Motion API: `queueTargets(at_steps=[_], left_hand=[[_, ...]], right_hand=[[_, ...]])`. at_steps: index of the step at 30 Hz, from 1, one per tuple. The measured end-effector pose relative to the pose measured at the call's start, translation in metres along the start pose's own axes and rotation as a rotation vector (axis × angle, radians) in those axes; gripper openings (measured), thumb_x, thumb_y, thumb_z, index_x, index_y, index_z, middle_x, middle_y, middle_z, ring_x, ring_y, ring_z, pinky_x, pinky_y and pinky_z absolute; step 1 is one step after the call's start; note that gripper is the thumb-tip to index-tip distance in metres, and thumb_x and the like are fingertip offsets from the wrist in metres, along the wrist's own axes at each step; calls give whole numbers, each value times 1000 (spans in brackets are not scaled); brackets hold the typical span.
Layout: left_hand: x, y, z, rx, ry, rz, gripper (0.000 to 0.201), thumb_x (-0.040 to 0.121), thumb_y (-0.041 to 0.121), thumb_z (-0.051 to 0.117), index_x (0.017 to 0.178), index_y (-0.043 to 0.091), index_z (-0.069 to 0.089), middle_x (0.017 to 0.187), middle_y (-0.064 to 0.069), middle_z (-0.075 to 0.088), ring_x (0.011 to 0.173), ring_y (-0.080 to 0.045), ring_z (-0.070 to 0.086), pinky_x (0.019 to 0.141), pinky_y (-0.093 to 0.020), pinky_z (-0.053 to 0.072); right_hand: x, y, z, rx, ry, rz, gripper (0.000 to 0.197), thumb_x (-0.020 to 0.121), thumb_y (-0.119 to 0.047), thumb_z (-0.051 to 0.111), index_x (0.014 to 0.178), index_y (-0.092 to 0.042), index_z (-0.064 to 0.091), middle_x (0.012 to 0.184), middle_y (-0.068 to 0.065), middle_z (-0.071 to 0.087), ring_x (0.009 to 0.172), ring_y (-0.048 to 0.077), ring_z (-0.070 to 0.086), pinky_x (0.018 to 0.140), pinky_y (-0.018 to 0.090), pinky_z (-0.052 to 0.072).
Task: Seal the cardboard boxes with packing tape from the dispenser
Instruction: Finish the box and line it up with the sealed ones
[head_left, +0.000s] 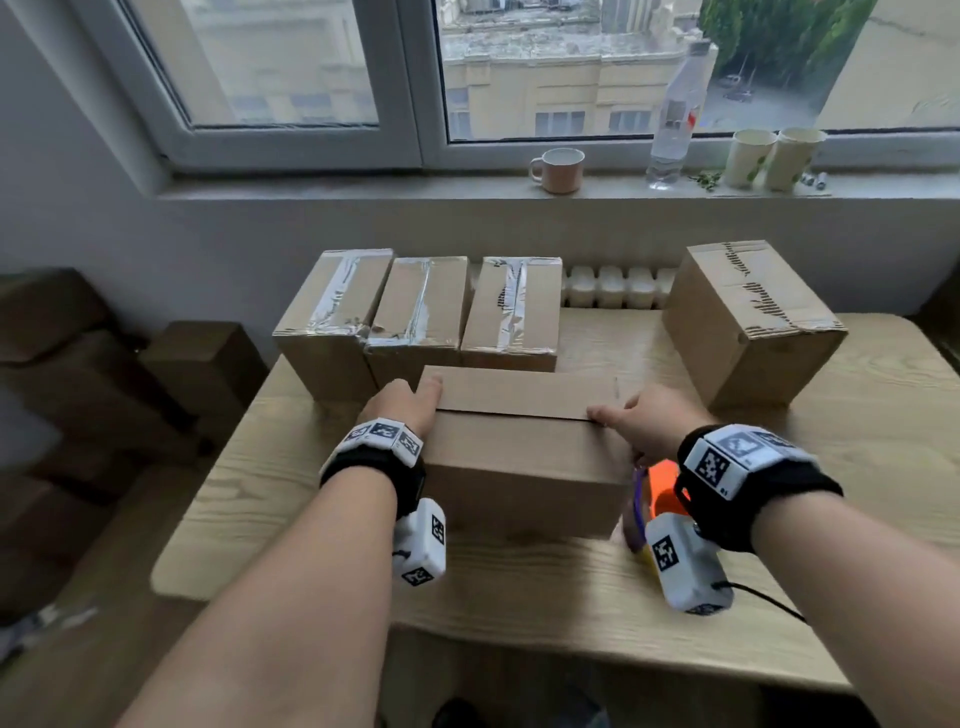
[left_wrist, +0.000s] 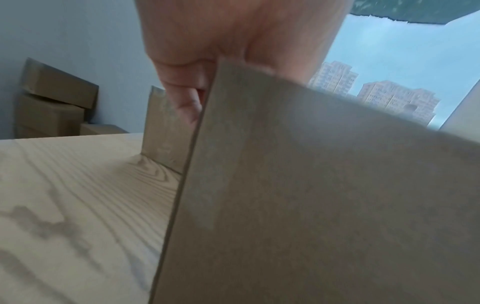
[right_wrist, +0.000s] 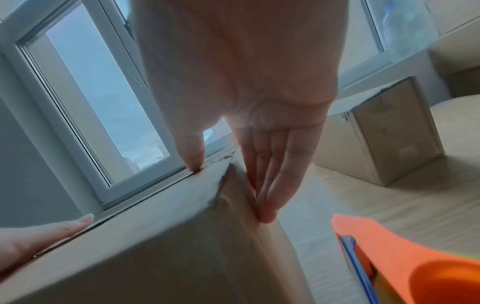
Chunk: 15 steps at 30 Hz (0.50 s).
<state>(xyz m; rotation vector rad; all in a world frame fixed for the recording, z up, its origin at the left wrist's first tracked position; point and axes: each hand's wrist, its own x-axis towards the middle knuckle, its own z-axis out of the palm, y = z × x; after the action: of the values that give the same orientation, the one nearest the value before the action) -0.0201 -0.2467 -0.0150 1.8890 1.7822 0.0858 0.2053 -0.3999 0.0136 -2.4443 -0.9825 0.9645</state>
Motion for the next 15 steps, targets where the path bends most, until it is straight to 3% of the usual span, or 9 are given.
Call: queueTargets(at_steps=[4,7,10,12,15], left_hand=[[8,-14,14,-44,-44,-46,66,87,66,43,117,9,54,121,-14,58,111,-35,55,83,-35,40],[9,-14,20,-49,-31,-42,60,83,68,47,105,11,55,110,-10,61,98,-32,57,73,-32,38],[11,-9,24,-43,-20,-52,60,78,72,48,97,16,54,109,-8,62,99,-31,57,76,-33,40],[14,-6,25,-77,-10,-80,69,74,74,51,110,15,52,116,-9,60,107,-32,57,82,-35,42],[20,-6,30,-180,-35,-60,75,73,73,56,122,17,45,125,-7,55,112,-29,55,85,-34,40]], right_hand=[[14,-2,19,35,-12,16,48,85,-48,65,78,0,69,68,16,69,66,30,71,72,44,60],[21,4,25,34,-17,17,49,86,-46,64,78,2,69,71,18,70,66,31,71,76,45,59],[28,11,27,101,11,46,48,88,-45,62,75,1,67,67,17,68,65,32,70,75,44,59],[33,14,25,192,47,92,44,93,-40,56,71,-2,62,61,14,63,59,29,65,72,41,59],[45,31,24,261,148,150,38,95,-29,50,70,-3,61,62,13,66,58,30,66,78,47,58]])
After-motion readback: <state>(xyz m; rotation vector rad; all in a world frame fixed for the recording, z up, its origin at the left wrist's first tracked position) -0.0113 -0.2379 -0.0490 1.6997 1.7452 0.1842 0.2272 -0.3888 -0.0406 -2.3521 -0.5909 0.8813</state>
